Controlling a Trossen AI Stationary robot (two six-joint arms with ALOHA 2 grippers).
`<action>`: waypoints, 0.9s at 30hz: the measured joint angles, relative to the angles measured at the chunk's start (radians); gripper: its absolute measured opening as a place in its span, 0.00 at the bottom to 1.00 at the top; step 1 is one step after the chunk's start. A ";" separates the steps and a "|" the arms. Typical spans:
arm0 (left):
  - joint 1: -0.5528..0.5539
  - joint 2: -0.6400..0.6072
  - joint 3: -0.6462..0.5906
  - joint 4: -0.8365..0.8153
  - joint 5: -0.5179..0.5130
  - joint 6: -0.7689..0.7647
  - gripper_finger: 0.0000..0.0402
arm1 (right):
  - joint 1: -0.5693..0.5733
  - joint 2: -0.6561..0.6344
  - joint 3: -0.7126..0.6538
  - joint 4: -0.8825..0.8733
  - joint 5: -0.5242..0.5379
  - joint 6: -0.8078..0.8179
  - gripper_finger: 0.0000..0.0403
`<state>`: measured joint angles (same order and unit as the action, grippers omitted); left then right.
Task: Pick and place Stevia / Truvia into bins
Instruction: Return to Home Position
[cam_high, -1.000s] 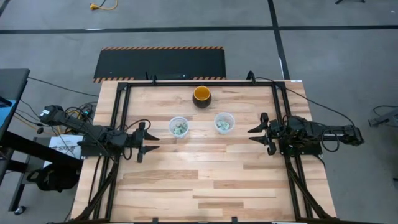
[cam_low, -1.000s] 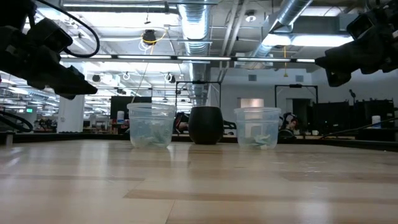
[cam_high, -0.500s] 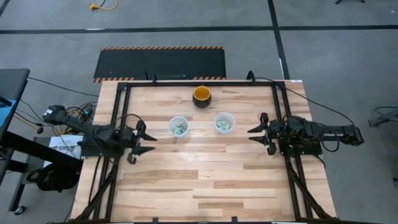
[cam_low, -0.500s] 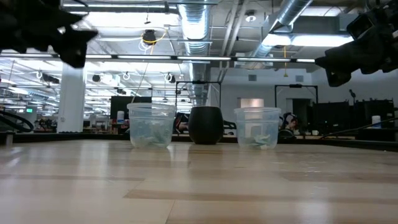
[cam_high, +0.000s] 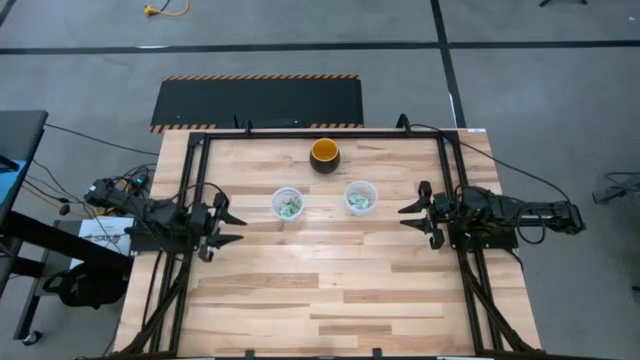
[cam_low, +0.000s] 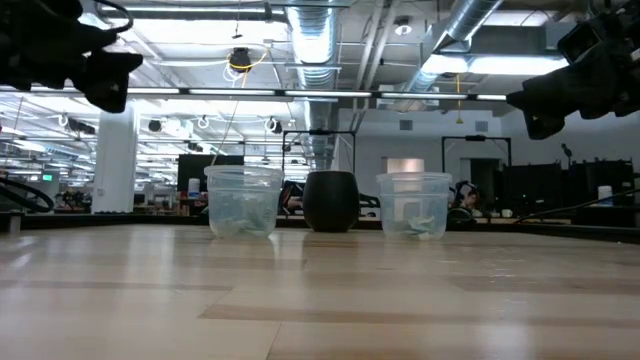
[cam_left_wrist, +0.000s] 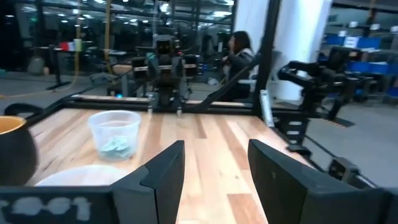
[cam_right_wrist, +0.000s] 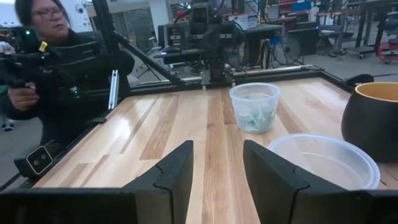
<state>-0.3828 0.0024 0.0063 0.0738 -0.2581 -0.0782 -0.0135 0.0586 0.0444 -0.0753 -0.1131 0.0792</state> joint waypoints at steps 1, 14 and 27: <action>0.000 0.000 0.000 -0.002 0.015 0.000 0.41 | 0.000 0.000 0.000 0.000 0.000 0.000 0.33; 0.000 0.004 0.000 -0.019 0.124 -0.039 0.41 | 0.000 0.000 0.000 0.000 0.007 0.000 0.33; 0.000 0.004 0.000 -0.019 0.122 -0.038 0.41 | 0.000 0.000 0.000 0.000 0.007 0.000 0.33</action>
<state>-0.3828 0.0067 0.0063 0.0551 -0.1357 -0.1165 -0.0135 0.0586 0.0441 -0.0755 -0.1062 0.0792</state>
